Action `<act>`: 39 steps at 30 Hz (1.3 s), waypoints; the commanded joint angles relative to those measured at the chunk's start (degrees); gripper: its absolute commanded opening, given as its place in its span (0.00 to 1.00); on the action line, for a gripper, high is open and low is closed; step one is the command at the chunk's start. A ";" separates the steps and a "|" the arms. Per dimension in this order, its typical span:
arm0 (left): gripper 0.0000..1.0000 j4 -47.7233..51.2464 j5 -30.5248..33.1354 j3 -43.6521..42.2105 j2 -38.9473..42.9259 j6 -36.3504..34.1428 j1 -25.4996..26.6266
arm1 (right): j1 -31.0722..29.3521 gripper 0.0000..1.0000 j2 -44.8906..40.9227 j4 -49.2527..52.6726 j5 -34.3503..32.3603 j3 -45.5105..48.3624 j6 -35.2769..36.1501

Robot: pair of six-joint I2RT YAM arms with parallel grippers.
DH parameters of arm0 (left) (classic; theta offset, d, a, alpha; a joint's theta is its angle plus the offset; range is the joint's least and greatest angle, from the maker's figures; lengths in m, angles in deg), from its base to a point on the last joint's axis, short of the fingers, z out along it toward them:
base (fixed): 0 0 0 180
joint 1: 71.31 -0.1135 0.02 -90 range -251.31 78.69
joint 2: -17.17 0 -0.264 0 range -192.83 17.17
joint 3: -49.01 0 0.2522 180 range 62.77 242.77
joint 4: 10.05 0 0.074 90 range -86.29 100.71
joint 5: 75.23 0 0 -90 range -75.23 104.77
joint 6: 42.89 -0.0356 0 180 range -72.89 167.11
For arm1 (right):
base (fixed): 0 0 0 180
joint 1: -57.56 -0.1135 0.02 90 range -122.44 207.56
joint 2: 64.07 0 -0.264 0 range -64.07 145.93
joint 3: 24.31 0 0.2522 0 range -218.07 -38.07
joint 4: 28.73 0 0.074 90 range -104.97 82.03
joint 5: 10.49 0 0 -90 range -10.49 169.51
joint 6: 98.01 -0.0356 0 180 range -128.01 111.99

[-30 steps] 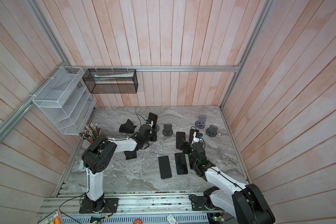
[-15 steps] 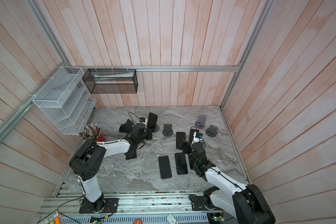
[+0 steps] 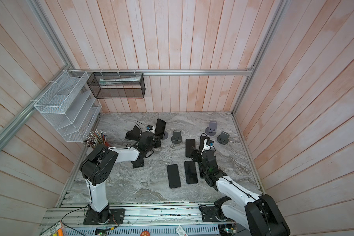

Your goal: Remove the phone from the phone stand

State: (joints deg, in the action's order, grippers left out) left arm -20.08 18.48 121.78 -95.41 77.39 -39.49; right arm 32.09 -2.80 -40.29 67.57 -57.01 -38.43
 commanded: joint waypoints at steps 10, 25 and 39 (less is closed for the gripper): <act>0.00 -2.75 2.34 1.11 -2.73 1.07 -0.17 | -0.34 0.87 0.43 -0.84 0.59 0.22 -0.04; 0.00 -2.42 1.57 2.87 -4.58 1.56 -0.07 | -0.33 0.88 0.43 -0.94 0.26 0.34 -0.08; 0.00 -1.99 1.31 5.23 -6.33 1.55 1.05 | -0.32 0.87 0.01 -1.13 0.24 0.49 -0.51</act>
State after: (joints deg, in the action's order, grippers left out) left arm -21.58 19.70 125.01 -99.86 78.71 -38.86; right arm 32.09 -2.58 -40.34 67.78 -57.01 -38.45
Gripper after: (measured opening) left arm 0.044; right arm 0.875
